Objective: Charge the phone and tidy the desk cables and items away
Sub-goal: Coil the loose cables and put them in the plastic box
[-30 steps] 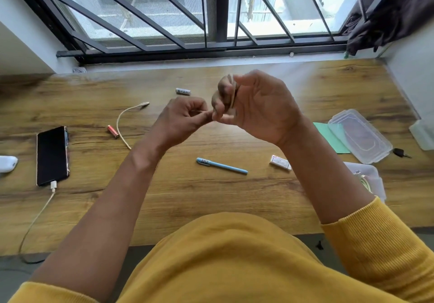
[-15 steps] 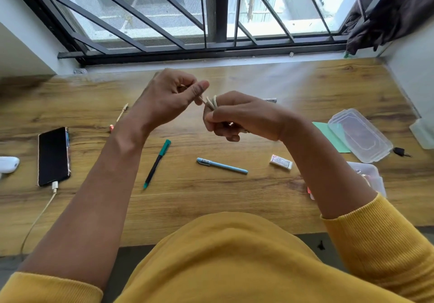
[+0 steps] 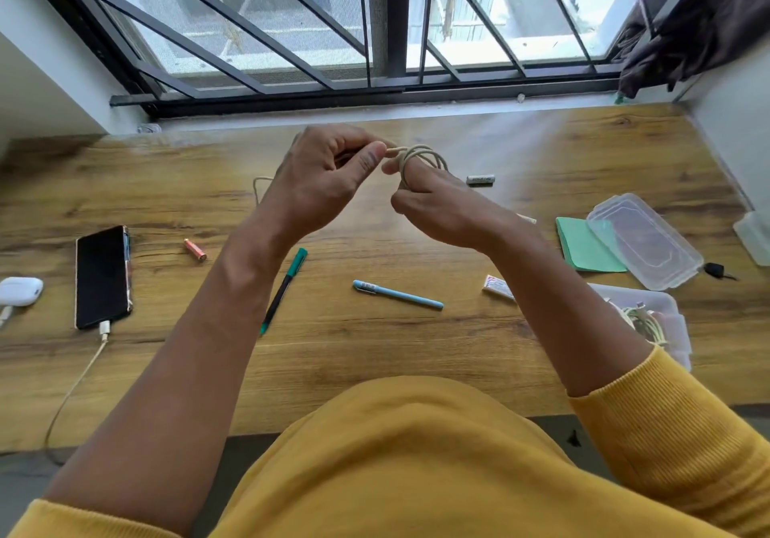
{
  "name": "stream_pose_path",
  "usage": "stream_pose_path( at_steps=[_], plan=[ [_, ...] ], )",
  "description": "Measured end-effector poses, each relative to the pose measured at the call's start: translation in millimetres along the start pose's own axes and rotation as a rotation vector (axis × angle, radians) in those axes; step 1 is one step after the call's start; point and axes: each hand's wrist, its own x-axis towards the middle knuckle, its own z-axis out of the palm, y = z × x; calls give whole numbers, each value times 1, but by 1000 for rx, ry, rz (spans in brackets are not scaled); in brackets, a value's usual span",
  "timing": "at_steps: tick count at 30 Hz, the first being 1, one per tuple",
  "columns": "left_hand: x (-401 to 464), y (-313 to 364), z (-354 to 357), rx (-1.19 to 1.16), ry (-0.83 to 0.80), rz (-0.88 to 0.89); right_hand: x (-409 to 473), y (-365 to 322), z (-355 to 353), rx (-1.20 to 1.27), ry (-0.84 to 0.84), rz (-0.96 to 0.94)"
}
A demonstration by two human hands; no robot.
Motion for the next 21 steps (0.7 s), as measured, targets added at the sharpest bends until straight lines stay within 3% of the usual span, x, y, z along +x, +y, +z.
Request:
stream_pose_path(
  at_steps=[6, 11, 15, 21],
  plan=[
    [-2, -3, 10, -27, 69, -40, -1, 6, 4, -138, -86, 23],
    [-4, 2, 14, -81, 77, -75, -2, 5, 8, -113, -109, 39],
    [-12, -3, 18, -157, 45, -79, 0, 2, 4, 101, -14, 21],
    [-23, -17, 31, -318, 69, -85, 4, 3, -5, 711, 107, -32]
  ],
)
